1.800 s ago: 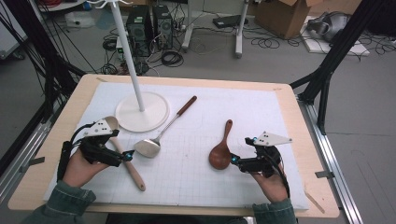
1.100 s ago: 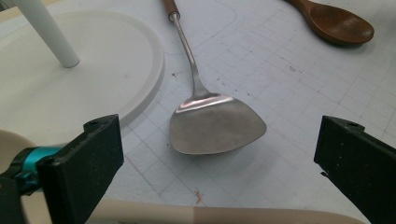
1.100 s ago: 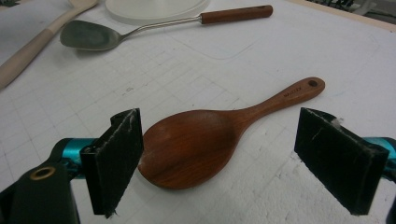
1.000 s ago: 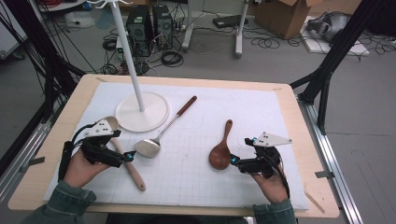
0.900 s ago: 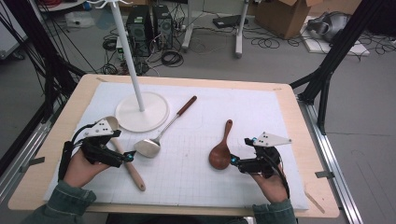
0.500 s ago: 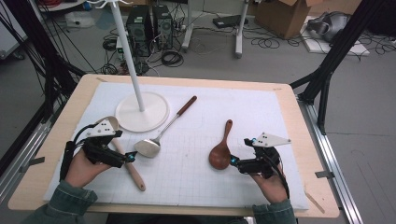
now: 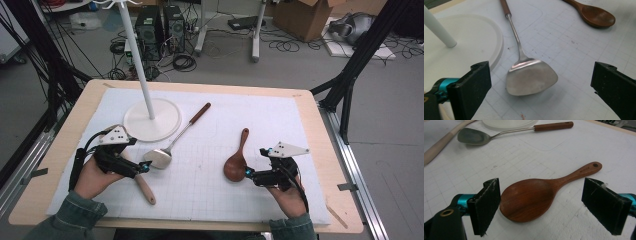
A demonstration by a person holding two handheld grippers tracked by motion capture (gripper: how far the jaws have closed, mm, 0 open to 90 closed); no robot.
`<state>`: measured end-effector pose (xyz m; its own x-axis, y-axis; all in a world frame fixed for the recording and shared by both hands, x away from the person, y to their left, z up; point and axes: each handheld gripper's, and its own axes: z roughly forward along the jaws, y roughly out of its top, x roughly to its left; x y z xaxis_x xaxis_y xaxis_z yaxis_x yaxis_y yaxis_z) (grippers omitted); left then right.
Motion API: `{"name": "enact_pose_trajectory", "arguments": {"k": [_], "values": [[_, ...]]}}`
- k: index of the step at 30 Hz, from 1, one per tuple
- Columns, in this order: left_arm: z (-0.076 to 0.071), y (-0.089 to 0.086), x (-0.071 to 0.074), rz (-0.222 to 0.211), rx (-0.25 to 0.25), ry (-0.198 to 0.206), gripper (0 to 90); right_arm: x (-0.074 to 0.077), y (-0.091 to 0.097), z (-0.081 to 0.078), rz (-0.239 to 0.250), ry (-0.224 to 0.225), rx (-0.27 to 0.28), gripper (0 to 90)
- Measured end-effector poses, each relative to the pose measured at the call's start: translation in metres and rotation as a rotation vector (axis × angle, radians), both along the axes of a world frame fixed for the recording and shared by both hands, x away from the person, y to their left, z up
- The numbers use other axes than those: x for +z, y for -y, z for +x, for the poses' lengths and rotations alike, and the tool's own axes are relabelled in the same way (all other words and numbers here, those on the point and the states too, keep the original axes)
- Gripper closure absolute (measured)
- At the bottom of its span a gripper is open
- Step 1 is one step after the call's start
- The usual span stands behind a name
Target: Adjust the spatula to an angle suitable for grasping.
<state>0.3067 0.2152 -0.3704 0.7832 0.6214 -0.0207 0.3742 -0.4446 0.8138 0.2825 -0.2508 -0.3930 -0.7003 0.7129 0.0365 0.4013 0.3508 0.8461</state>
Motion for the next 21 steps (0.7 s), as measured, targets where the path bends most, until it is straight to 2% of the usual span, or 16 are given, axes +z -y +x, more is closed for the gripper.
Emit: {"name": "enact_pose_trajectory", "arguments": {"k": [6,12,21], "values": [[0.01,0.008,0.002,-0.027,0.001,-0.017,10.9,-0.001,0.0,0.001,-0.003,0.001,0.005,14.7],[0.015,0.015,0.006,-0.029,-0.005,-0.008,18.7,0.0,0.002,0.001,0.005,0.001,0.0,14.7],[0.031,0.022,0.005,-0.019,0.0,-0.039,28.6,0.0,0.001,0.001,-0.001,0.002,0.002,14.7]]}}
